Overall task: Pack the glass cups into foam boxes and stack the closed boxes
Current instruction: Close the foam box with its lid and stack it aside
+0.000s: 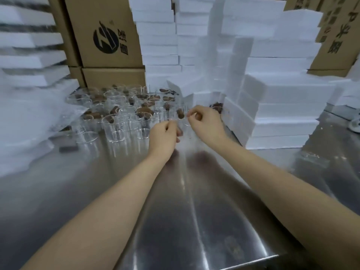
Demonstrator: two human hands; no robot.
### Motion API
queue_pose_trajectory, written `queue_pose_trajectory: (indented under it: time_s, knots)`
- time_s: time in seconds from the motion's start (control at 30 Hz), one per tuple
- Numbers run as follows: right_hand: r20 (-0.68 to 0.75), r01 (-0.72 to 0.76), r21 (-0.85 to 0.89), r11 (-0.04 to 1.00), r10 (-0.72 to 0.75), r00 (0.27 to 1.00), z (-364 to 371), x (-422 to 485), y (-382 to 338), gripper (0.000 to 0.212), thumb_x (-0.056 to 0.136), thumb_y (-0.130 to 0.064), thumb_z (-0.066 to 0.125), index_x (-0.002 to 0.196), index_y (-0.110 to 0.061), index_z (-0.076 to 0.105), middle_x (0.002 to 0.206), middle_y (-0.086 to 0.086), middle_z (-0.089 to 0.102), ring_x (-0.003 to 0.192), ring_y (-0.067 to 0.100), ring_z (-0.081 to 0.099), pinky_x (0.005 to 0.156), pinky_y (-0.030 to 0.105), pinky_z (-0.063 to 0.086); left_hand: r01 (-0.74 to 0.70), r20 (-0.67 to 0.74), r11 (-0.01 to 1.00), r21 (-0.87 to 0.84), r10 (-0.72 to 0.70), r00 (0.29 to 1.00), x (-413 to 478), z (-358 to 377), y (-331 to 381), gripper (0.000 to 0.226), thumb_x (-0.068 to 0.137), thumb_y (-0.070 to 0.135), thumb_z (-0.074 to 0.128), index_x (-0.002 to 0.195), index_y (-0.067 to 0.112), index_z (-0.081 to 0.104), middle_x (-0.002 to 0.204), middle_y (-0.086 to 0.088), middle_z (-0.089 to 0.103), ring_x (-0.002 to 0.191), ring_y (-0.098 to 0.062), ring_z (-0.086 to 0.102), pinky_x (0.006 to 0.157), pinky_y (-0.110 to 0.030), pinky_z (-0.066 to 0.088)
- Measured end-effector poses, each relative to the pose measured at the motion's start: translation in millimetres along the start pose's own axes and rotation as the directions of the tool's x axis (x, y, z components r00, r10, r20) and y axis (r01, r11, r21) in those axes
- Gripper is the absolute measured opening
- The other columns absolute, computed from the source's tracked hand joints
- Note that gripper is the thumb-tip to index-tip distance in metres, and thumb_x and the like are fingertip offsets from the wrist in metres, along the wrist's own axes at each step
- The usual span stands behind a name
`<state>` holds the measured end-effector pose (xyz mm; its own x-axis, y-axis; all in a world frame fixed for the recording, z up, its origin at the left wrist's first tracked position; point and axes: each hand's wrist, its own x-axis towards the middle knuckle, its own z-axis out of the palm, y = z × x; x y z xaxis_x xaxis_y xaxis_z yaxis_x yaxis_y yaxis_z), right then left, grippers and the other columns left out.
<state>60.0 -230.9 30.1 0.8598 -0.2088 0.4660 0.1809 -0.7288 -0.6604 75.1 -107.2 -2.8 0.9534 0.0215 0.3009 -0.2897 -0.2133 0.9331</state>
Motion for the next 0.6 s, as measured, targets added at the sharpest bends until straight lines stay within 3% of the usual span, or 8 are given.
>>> queue_pose_trajectory:
  time_s: [0.1, 0.2, 0.27, 0.33, 0.43, 0.5, 0.57, 0.6]
  knots:
    - [-0.112, 0.035, -0.345, 0.938, -0.078, 0.991, 18.6, 48.3, 4.8, 0.049, 0.085, -0.013, 0.053, 0.133, -0.018, 0.049, 0.121, 0.009, 0.054, 0.106, 0.025, 0.053, 0.077, 0.036, 0.045, 0.059, 0.010, 0.998, -0.031, -0.059, 0.998, 1.8, -0.3, -1.3, 0.042, 0.096, 0.016, 0.041, 0.056, 0.016, 0.055, 0.056, 0.002, 0.060, 0.049, -0.010, 0.056, 0.052, -0.022, 0.045]
    - [-0.001, 0.060, -0.539, 0.840, -0.072, 0.997, 29.5, 101.0, 11.0, 0.073, 0.089, -0.031, 0.059, 0.151, -0.022, 0.023, 0.152, 0.019, 0.018, 0.138, 0.037, 0.020, 0.108, 0.046, 0.032, 0.055, 0.030, 0.998, -0.042, -0.053, 0.998, 2.2, 1.2, -0.2, 0.043, 0.097, 0.014, 0.041, 0.056, 0.016, 0.054, 0.055, 0.002, 0.059, 0.048, -0.010, 0.055, 0.044, -0.016, 0.042]
    - [0.067, -0.023, -0.485, 0.874, 0.063, 0.996, 36.6, 128.7, 17.5, 0.086, 0.086, -0.053, 0.062, 0.153, -0.029, 0.015, 0.157, 0.019, -0.001, 0.145, 0.040, -0.002, 0.117, 0.048, 0.018, 0.059, 0.046, 0.997, -0.040, -0.058, 0.997, 3.7, 3.6, -2.6, 0.044, 0.098, 0.015, 0.041, 0.056, 0.016, 0.054, 0.055, 0.003, 0.059, 0.050, -0.012, 0.056, 0.046, -0.018, 0.043]
    - [0.062, -0.132, -0.383, 0.914, 0.168, 0.984, 43.6, 148.4, 23.0, 0.090, 0.079, -0.061, 0.066, 0.150, -0.030, 0.021, 0.157, 0.020, -0.005, 0.145, 0.042, -0.009, 0.118, 0.049, 0.014, 0.059, 0.058, 0.998, -0.016, -0.057, 0.997, 6.2, 5.4, -5.5, 0.044, 0.097, 0.016, 0.042, 0.055, 0.018, 0.055, 0.050, 0.005, 0.059, 0.048, -0.008, 0.057, 0.045, -0.016, 0.042]
    - [-0.076, -0.182, -0.292, 0.939, 0.167, 0.983, 49.0, 158.5, 25.1, 0.073, 0.076, -0.053, 0.071, 0.136, -0.025, 0.040, 0.150, 0.020, 0.015, 0.142, 0.041, 0.009, 0.114, 0.045, 0.020, 0.051, 0.063, 0.999, -0.007, -0.050, 0.997, 9.9, 7.9, -7.3, 0.044, 0.095, 0.017, 0.043, 0.052, 0.019, 0.055, 0.043, 0.006, 0.056, 0.040, -0.003, 0.053, 0.039, -0.012, 0.038]
    - [-0.198, -0.141, -0.257, 0.956, 0.091, 0.976, 50.2, 153.6, 22.2, 0.065, 0.074, -0.047, 0.071, 0.128, -0.023, 0.046, 0.143, 0.017, 0.025, 0.134, 0.037, 0.024, 0.111, 0.041, 0.024, 0.065, 0.052, 0.998, -0.027, -0.063, 0.997, 11.2, 8.5, -5.7, 0.043, 0.095, 0.016, 0.043, 0.055, 0.019, 0.056, 0.048, 0.004, 0.058, 0.040, -0.004, 0.052, 0.043, -0.015, 0.042]
    - [-0.321, -0.049, -0.072, 0.996, 0.023, 0.947, 46.8, 138.1, 10.3, 0.059, 0.072, -0.044, 0.068, 0.124, -0.026, 0.048, 0.138, 0.011, 0.029, 0.127, 0.029, 0.033, 0.104, 0.032, 0.032, 0.096, 0.035, 0.986, -0.134, -0.092, 0.995, 12.7, 8.1, -2.3, 0.037, 0.098, 0.014, 0.041, 0.064, 0.017, 0.057, 0.061, -0.002, 0.062, 0.045, -0.006, 0.053, 0.050, -0.019, 0.044]
    - [-0.327, -0.004, 0.102, 0.995, 0.037, 0.944, 42.7, 128.8, 2.9, 0.054, 0.074, -0.044, 0.067, 0.122, -0.029, 0.048, 0.135, 0.009, 0.031, 0.121, 0.024, 0.039, 0.097, 0.025, 0.037, 0.114, 0.020, 0.970, -0.215, -0.112, 0.993, 13.2, 7.2, 0.2, 0.033, 0.100, 0.015, 0.040, 0.072, 0.016, 0.057, 0.067, -0.004, 0.063, 0.050, -0.008, 0.055, 0.052, -0.019, 0.045]
